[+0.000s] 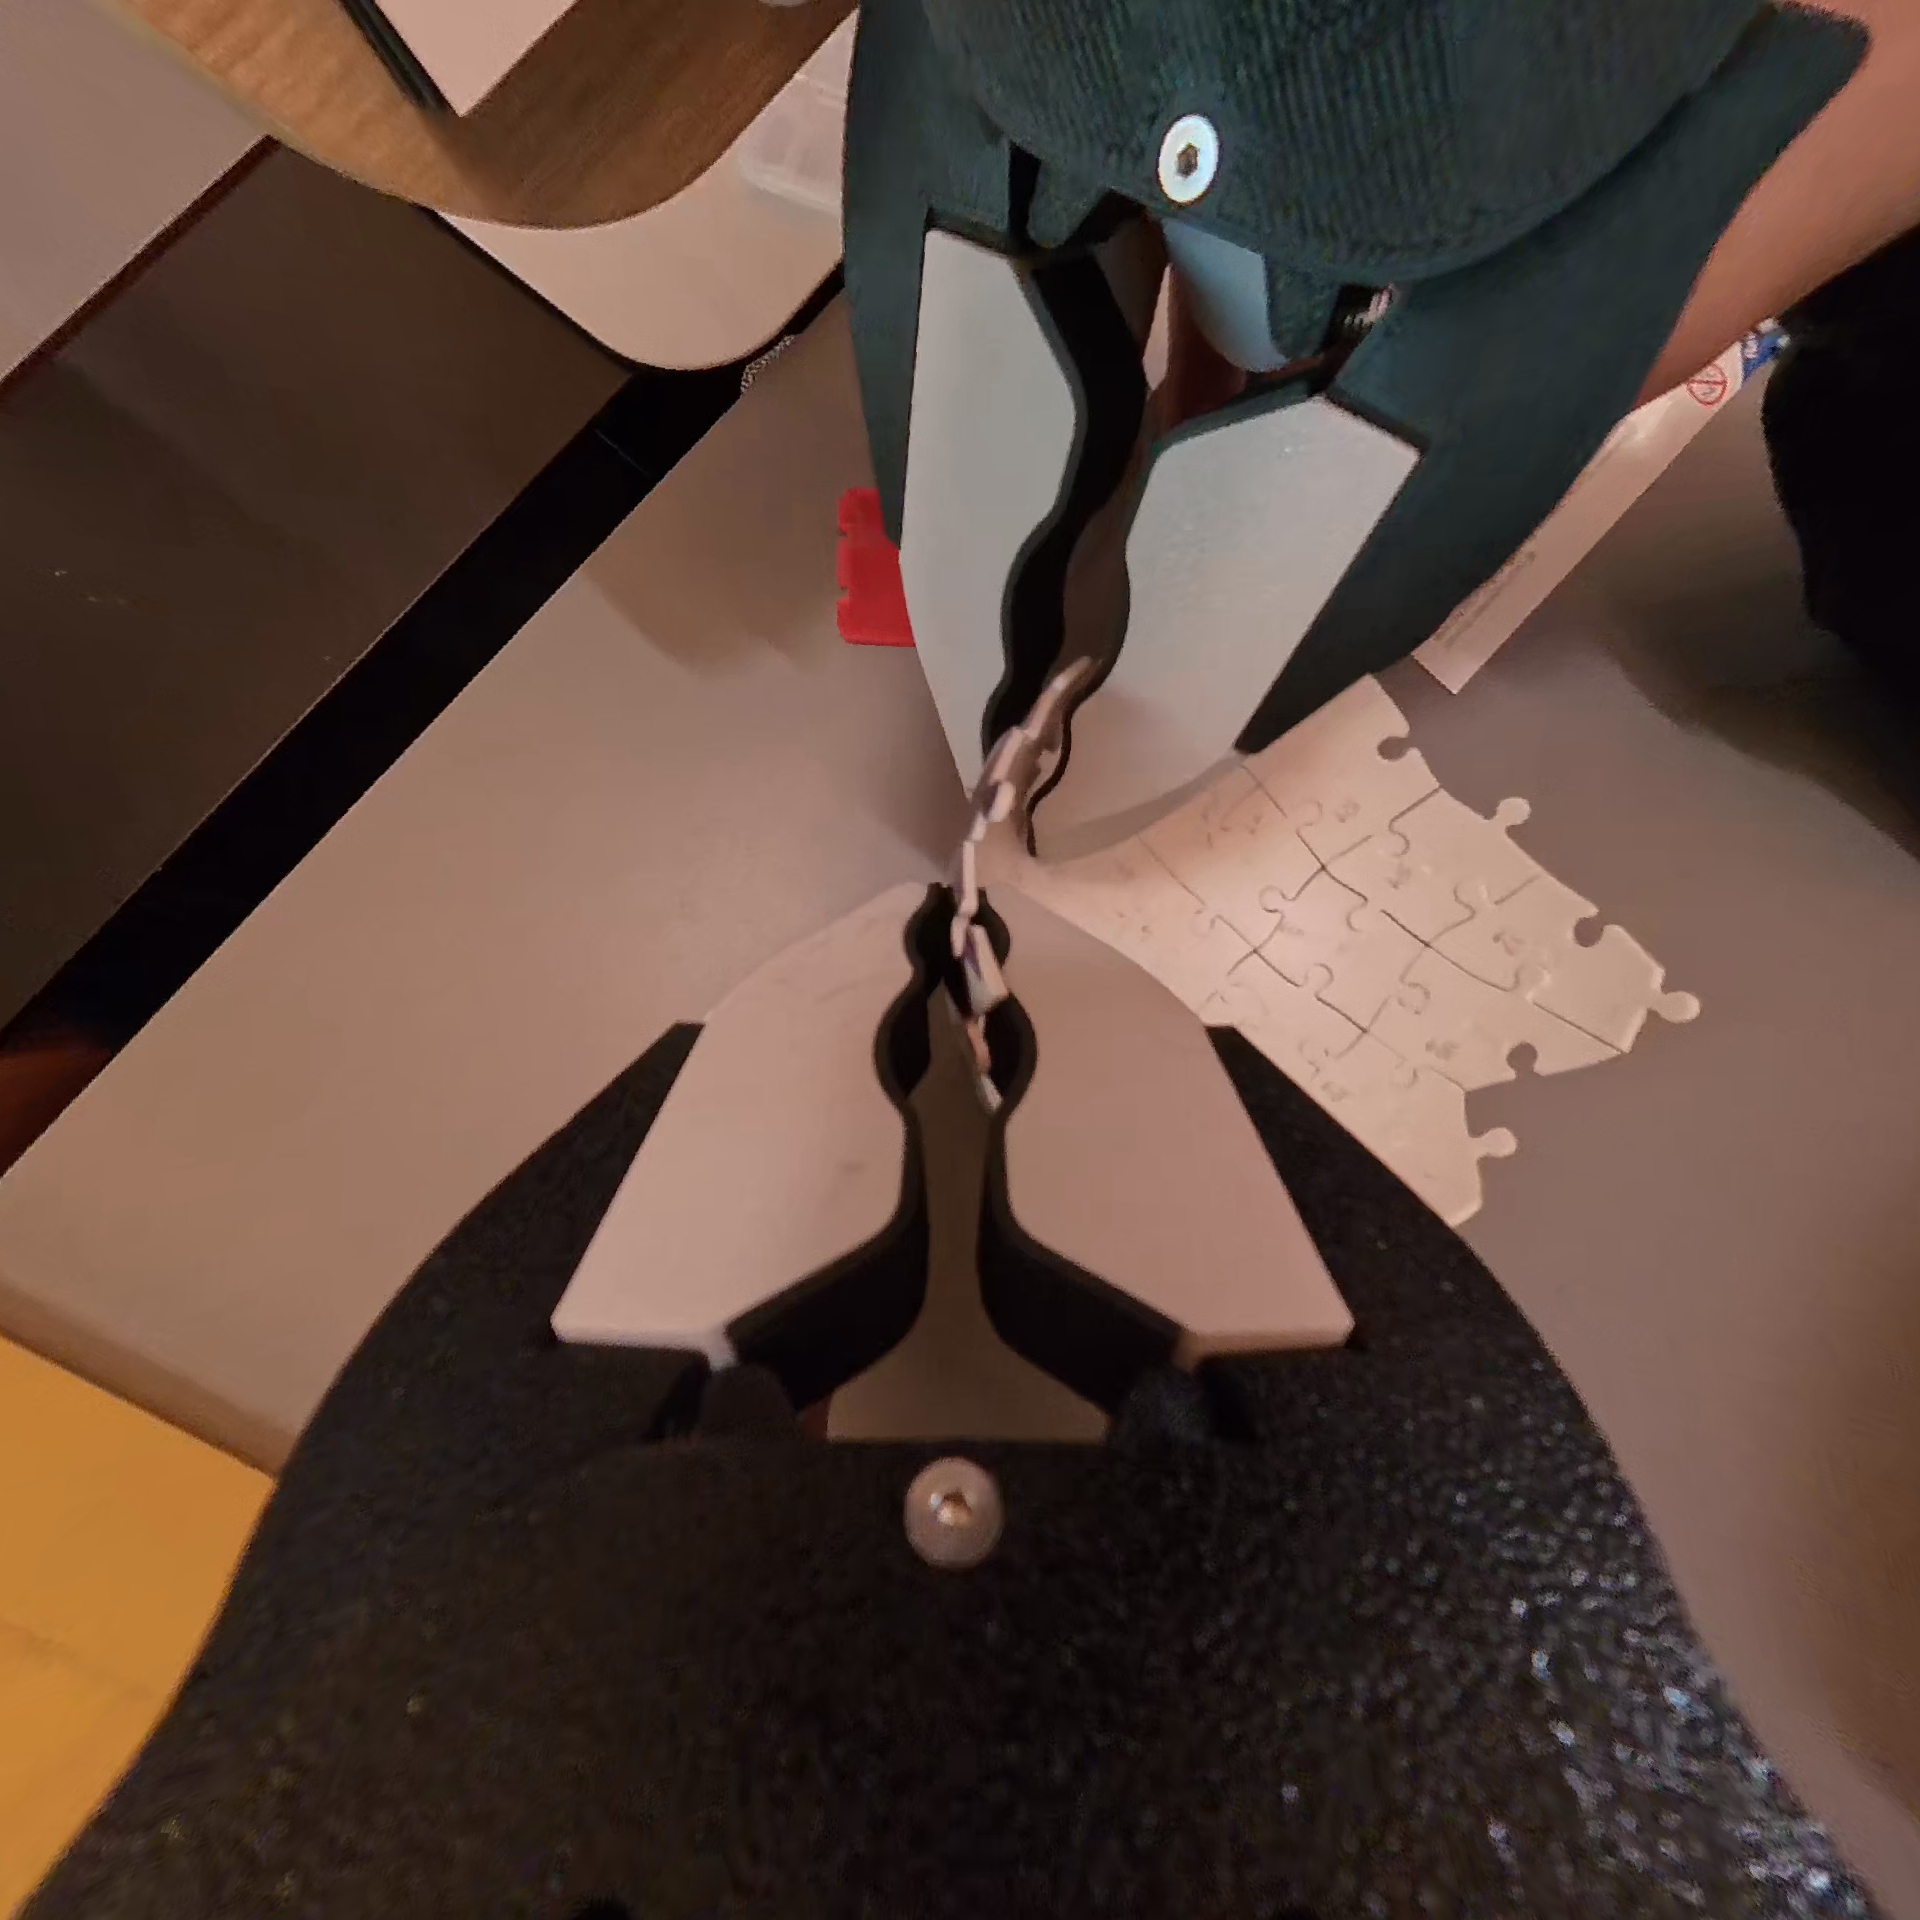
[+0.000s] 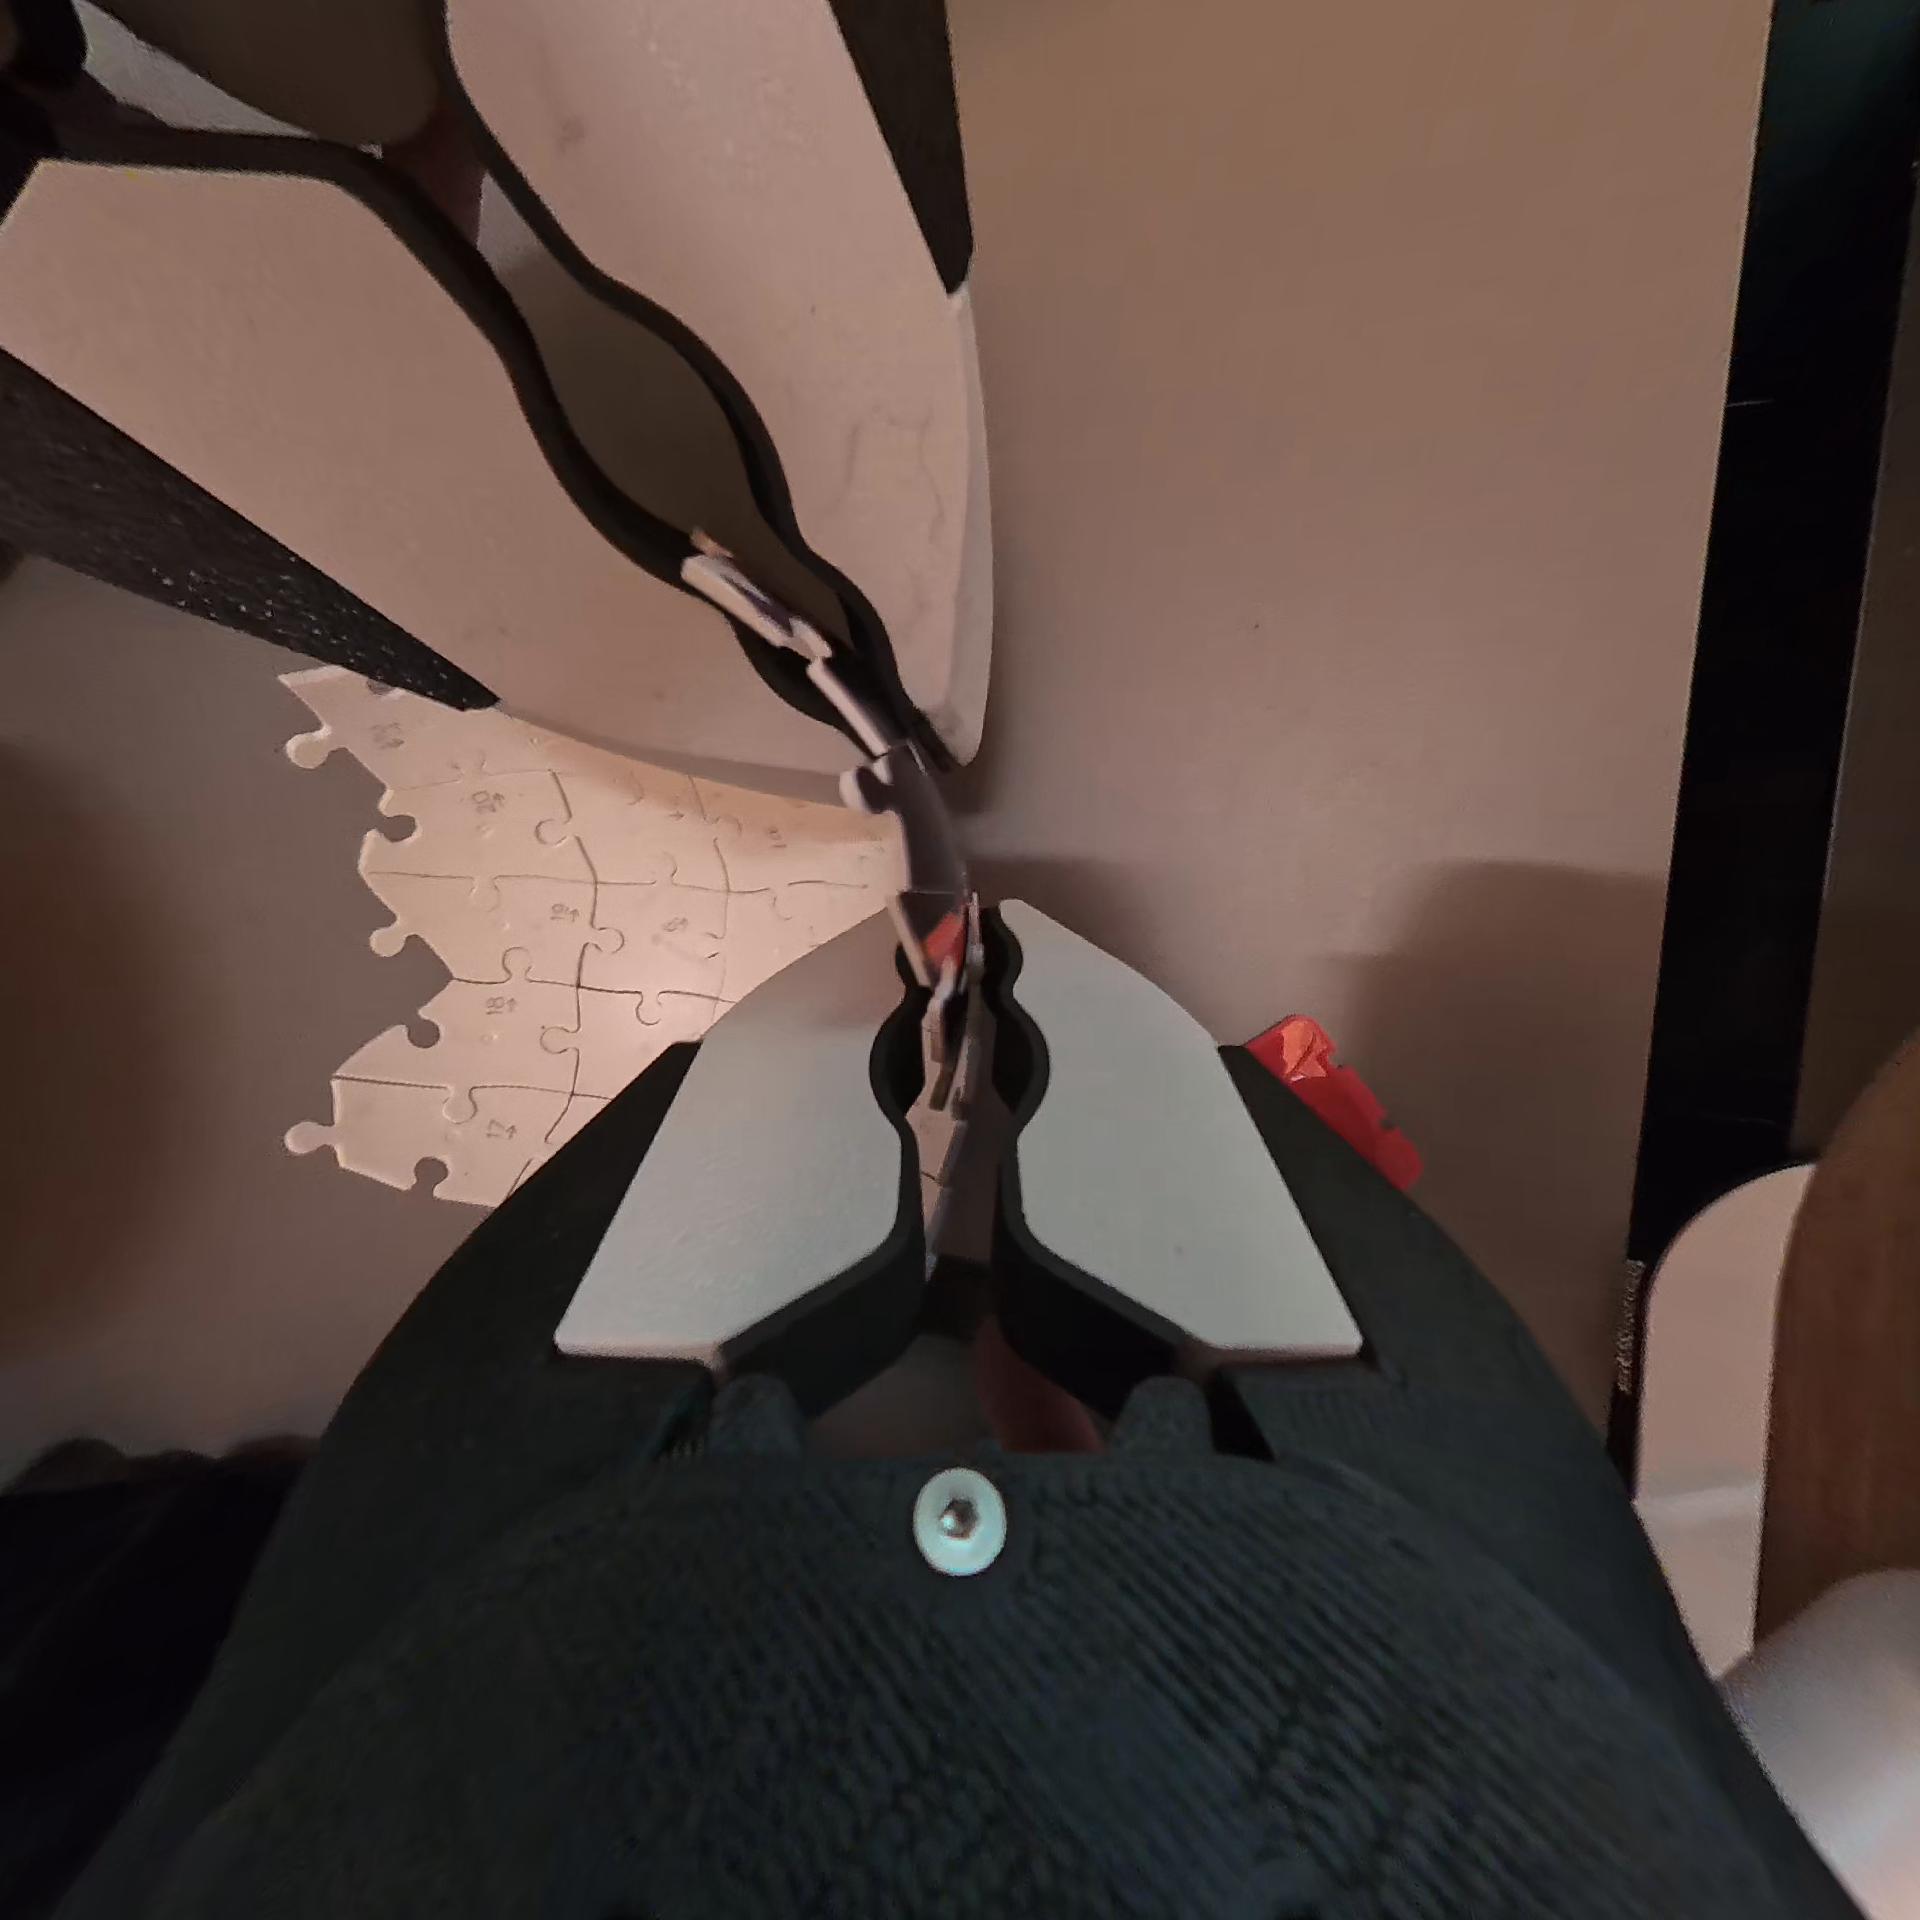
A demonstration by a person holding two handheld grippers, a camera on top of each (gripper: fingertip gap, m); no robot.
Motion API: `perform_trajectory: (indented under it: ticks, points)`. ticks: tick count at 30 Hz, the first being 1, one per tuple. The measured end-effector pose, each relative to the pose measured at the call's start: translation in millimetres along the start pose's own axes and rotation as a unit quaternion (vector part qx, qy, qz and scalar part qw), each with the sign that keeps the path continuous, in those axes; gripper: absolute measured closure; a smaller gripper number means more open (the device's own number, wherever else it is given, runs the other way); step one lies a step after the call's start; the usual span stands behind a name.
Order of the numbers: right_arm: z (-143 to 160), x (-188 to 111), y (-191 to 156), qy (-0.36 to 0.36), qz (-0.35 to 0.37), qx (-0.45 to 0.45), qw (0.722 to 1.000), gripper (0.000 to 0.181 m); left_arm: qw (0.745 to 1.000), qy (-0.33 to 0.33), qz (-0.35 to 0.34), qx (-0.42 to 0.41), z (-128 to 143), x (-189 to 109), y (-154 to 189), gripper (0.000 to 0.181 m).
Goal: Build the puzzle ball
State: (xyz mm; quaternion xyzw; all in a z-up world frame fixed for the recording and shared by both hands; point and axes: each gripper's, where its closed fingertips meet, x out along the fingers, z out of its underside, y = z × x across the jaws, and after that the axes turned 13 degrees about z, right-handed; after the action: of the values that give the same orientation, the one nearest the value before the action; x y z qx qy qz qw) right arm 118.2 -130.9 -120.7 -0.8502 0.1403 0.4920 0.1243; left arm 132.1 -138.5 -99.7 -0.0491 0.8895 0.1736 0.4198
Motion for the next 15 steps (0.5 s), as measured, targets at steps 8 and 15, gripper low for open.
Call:
perform_trajectory:
  ticks: [8, 15]
  points:
    - [-1.0, -1.8, -1.2, 0.002, -0.007, 0.011, 1.0, 0.174, 1.0, -0.001, -0.001, 0.008, -0.7, 0.0, 0.8, 0.178]
    - [0.6, -1.9, -4.2, 0.013, -0.017, -0.002, 1.0, 0.166, 1.0, -0.004, -0.002, 0.012, -0.3, 1.2, 1.1, 0.177]
